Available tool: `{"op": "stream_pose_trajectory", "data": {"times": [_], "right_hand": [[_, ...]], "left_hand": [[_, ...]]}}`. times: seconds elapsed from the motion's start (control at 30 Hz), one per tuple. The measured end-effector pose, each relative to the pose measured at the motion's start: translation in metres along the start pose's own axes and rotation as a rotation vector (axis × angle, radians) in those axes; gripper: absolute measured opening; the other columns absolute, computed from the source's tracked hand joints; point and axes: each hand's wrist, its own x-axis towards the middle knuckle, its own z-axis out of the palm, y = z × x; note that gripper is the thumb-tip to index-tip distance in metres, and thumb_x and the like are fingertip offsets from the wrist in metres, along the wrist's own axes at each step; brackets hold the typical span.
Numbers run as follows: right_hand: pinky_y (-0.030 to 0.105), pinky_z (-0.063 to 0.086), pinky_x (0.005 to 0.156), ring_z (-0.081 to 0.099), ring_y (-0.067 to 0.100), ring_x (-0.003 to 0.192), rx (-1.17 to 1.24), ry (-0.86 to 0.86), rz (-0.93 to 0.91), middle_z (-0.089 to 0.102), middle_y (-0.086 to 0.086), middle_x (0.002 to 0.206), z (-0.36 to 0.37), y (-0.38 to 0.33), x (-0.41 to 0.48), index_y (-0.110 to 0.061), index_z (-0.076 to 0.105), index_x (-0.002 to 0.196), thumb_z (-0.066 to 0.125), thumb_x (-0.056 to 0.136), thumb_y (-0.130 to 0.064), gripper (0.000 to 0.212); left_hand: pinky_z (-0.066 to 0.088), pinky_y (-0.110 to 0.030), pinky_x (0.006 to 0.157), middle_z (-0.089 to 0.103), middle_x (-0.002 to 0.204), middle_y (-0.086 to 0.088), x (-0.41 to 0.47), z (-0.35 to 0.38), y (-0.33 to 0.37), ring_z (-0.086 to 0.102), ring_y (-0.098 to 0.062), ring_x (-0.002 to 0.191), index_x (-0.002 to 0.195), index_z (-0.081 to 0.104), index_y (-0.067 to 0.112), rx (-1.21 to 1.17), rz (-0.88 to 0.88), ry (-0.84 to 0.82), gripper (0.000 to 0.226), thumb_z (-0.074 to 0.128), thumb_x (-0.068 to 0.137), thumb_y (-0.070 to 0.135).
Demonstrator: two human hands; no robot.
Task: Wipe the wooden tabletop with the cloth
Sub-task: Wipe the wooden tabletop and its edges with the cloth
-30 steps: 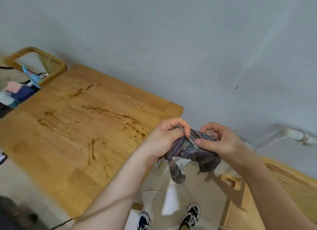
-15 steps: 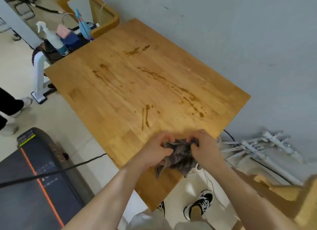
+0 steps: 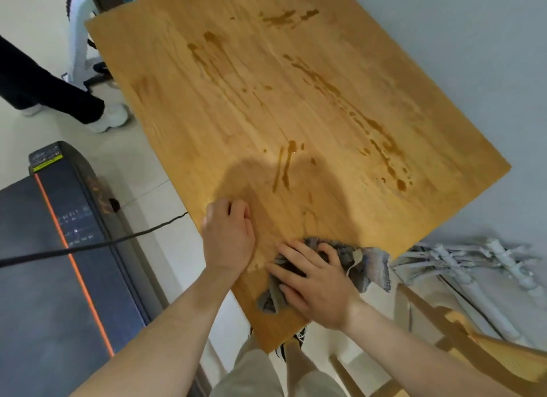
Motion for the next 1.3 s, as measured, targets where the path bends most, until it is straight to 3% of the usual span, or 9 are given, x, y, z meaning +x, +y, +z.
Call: {"op": "stream_pose_trajectory", "data": {"times": [0.17, 0.3, 0.5, 0.63, 0.8, 0.9, 1.03, 1.13, 1.3], "right_hand": [[0.041, 0.049, 0.091, 0.048, 0.03, 0.121, 0.17, 0.305, 0.36, 0.042, 0.019, 0.137, -0.02, 0.066, -0.006, -0.013, 0.051, 0.126, 0.063, 0.092, -0.023, 0.038], [0.054, 0.043, 0.101, 0.047, 0.036, 0.129, 0.093, 0.44, 0.699, 0.055, 0.019, 0.13, -0.014, 0.076, -0.007, 0.0, 0.064, 0.118, 0.05, 0.098, -0.022, 0.033], [0.045, 0.033, 0.113, 0.038, 0.02, 0.14, 0.128, 0.225, 0.168, 0.053, 0.007, 0.142, 0.035, -0.066, 0.006, -0.017, 0.066, 0.122, 0.051, 0.093, -0.027, 0.034], [0.055, 0.026, 0.113, 0.038, 0.011, 0.139, -0.01, 0.12, -0.051, 0.053, -0.007, 0.142, 0.018, -0.03, 0.001, -0.031, 0.063, 0.125, 0.047, 0.096, -0.039, 0.034], [0.052, 0.029, 0.112, 0.038, 0.023, 0.14, -0.122, 0.178, 0.304, 0.047, 0.004, 0.148, -0.008, 0.071, -0.018, -0.019, 0.055, 0.137, 0.037, 0.1, -0.036, 0.044], [0.053, 0.025, 0.114, 0.035, 0.036, 0.14, -0.129, 0.236, 0.547, 0.041, 0.019, 0.149, 0.009, 0.031, 0.002, -0.005, 0.051, 0.138, 0.036, 0.095, -0.028, 0.051], [0.052, 0.029, 0.113, 0.03, 0.031, 0.144, -0.028, 0.175, 0.243, 0.039, 0.017, 0.151, 0.031, -0.062, 0.024, -0.007, 0.051, 0.136, 0.04, 0.1, -0.032, 0.045], [0.046, 0.033, 0.113, 0.036, 0.023, 0.141, -0.046, 0.153, 0.131, 0.044, 0.008, 0.149, 0.017, -0.019, 0.013, -0.011, 0.055, 0.135, 0.037, 0.102, -0.031, 0.043], [0.053, 0.025, 0.115, 0.03, 0.034, 0.143, -0.13, 0.245, 0.784, 0.036, 0.018, 0.152, -0.018, 0.087, 0.01, -0.001, 0.045, 0.141, 0.03, 0.097, -0.023, 0.051]], "left_hand": [[0.032, -0.035, 0.065, 0.052, 0.087, -0.009, -0.001, 0.009, 0.0, 0.045, -0.029, 0.077, 0.08, 0.054, 0.013, 0.04, 0.006, 0.072, 0.019, 0.035, 0.08, 0.015], [0.03, -0.035, 0.067, 0.052, 0.088, -0.007, -0.003, 0.01, 0.0, 0.045, -0.029, 0.079, 0.079, 0.054, 0.014, 0.045, -0.002, 0.099, 0.023, 0.031, 0.077, 0.015], [0.027, -0.035, 0.066, 0.049, 0.083, -0.009, -0.001, 0.012, -0.002, 0.045, -0.029, 0.077, 0.077, 0.055, 0.011, -0.004, -0.012, 0.162, 0.019, 0.036, 0.076, 0.008], [0.029, -0.035, 0.068, 0.051, 0.085, -0.01, -0.002, 0.013, -0.001, 0.047, -0.031, 0.081, 0.079, 0.056, 0.01, -0.022, -0.024, 0.18, 0.019, 0.038, 0.077, 0.008], [0.035, -0.039, 0.068, 0.05, 0.084, -0.007, -0.004, 0.013, 0.0, 0.046, -0.027, 0.08, 0.078, 0.055, 0.01, -0.037, -0.045, 0.18, 0.016, 0.04, 0.078, 0.005], [0.034, -0.037, 0.067, 0.048, 0.083, -0.007, -0.005, 0.014, -0.002, 0.044, -0.026, 0.078, 0.078, 0.055, 0.01, -0.049, -0.05, 0.177, 0.017, 0.038, 0.078, 0.006], [0.038, -0.04, 0.069, 0.05, 0.083, -0.01, -0.002, 0.011, -0.004, 0.047, -0.03, 0.078, 0.079, 0.057, 0.007, -0.097, -0.048, 0.174, 0.016, 0.041, 0.077, 0.005], [0.042, -0.041, 0.075, 0.052, 0.086, -0.008, -0.002, 0.009, 0.0, 0.047, -0.027, 0.082, 0.081, 0.058, 0.008, -0.152, -0.057, 0.166, 0.017, 0.041, 0.078, 0.006], [0.039, -0.039, 0.072, 0.052, 0.092, -0.012, -0.005, 0.012, -0.003, 0.047, -0.03, 0.083, 0.084, 0.059, 0.007, -0.049, -0.052, 0.231, 0.016, 0.046, 0.077, 0.007]]}}
